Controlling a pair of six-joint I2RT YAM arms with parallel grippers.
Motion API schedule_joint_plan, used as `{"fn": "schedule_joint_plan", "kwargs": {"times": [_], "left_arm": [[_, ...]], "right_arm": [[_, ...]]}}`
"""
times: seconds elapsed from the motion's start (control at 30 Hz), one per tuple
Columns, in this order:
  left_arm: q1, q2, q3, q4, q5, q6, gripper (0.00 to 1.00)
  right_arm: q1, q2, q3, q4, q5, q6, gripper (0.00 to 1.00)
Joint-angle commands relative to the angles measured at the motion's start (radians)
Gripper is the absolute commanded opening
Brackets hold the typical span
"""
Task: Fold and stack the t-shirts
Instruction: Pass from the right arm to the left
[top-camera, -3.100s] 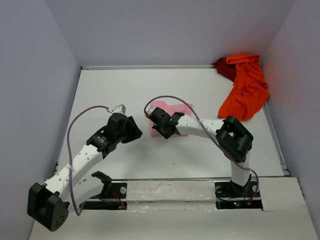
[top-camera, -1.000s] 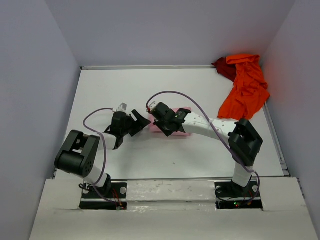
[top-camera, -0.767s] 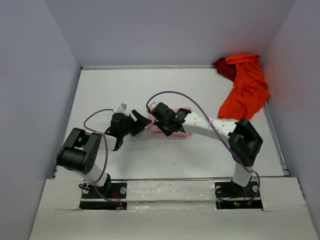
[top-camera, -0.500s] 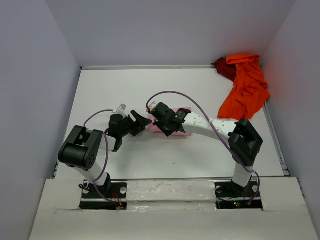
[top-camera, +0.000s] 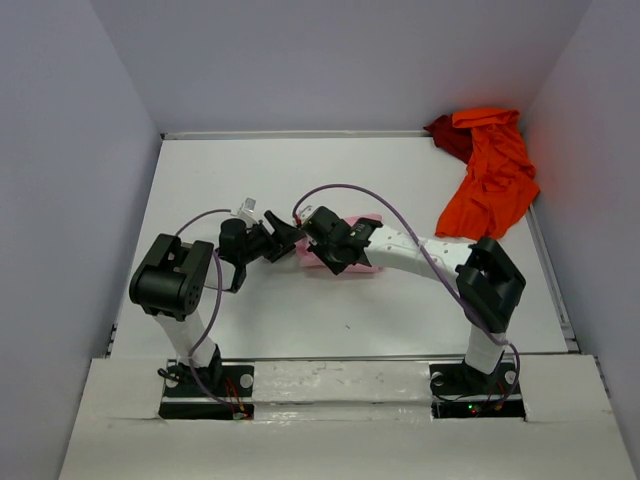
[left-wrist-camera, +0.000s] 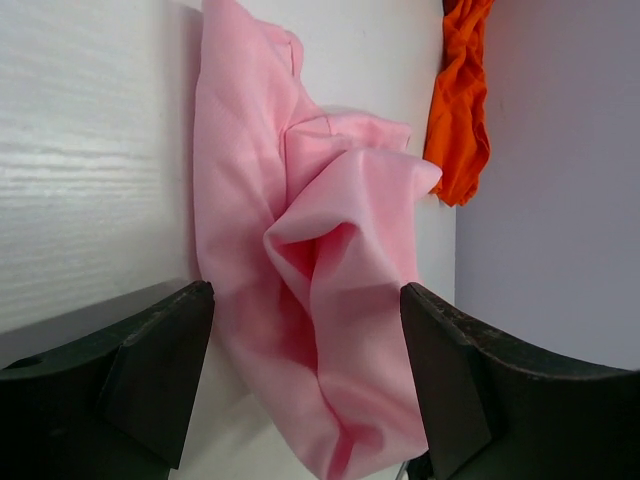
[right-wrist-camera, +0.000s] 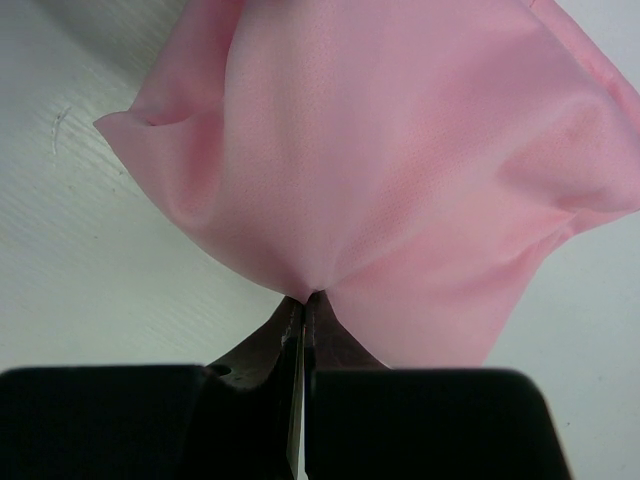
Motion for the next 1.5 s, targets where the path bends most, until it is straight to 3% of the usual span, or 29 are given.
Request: {"fn": "schedule_joint_plan", "kwargs": {"times": [0.0,0.27,0.53,1.1,1.47], "left_arm": [[0.004,0.016,0.069,-0.01,0.023,0.027,0.84],[-0.003,0.042,0.164,-0.106,0.034,0.085,0.84],[-0.006,-0.074,0.169,-0.359,0.015,0.232,0.84],[-0.012,-0.097,0.122,-0.381,0.031,0.251,0.84],[-0.013,-0.143,0.129,-0.562,-0.007,0.292,0.84]], "right_arm": [[-0.005,-0.03,-0.002,-0.004,-0.001,-0.009,0.0],[-0.005,-0.025,0.009,-0.006,0.004,-0.009,0.0],[-0.005,-0.008,0.067,-0.009,0.01,-0.01,0.0],[-0.005,-0.011,0.106,-0.023,0.024,-0.015,0.0],[-0.005,0.007,0.124,-0.021,0.024,-0.017,0.0]]}}
